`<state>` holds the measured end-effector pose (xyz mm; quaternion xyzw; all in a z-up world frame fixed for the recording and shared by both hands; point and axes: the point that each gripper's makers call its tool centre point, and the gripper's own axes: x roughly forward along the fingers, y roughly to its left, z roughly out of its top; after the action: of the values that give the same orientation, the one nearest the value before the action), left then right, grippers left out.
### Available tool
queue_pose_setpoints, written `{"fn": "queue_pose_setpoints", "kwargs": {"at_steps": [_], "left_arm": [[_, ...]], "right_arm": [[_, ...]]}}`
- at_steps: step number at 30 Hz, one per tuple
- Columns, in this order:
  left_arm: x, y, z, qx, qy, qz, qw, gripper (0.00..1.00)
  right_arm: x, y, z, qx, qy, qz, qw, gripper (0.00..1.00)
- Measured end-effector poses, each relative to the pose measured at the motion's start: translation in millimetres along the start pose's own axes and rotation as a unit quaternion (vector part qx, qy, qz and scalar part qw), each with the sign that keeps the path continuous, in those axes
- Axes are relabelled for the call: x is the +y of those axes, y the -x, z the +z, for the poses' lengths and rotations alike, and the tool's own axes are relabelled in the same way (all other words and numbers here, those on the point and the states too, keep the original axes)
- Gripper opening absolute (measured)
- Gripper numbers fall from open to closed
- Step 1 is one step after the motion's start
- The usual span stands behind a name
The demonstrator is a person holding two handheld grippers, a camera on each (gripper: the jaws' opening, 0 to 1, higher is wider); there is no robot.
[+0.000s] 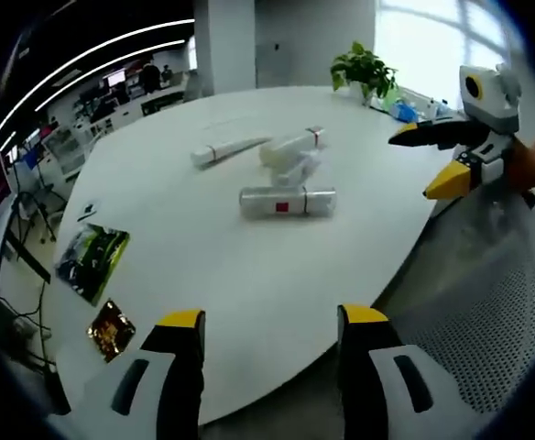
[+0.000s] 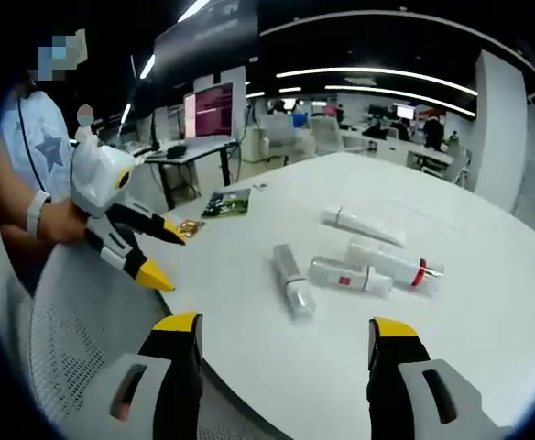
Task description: Arrange the skincare products in the storage area until every visible bottle or jar stands upright without overlapping.
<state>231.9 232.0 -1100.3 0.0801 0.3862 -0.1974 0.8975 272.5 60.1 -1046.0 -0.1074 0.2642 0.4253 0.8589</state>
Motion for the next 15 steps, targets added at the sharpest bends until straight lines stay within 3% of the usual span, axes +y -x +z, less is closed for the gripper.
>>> {"fn": "queue_pose_setpoints", "kwargs": {"at_steps": [8,11,15], "left_arm": [[5.1,0,-3.0,0.01,0.016,0.012,0.9998,0.55],[2.9,-1,-6.1,0.018,0.017,0.007,0.9997,0.55],[1.1,-1,-5.9,0.017,0.013,0.004,0.9998,0.56]], "right_arm": [[-4,6,14.1,-0.04,-0.015,-0.001,0.9991,0.72],[0,6,14.9,-0.041,-0.009,0.006,0.9991,0.72],[-8,6,14.0,-0.039,-0.015,-0.012,0.9991,0.73]]}}
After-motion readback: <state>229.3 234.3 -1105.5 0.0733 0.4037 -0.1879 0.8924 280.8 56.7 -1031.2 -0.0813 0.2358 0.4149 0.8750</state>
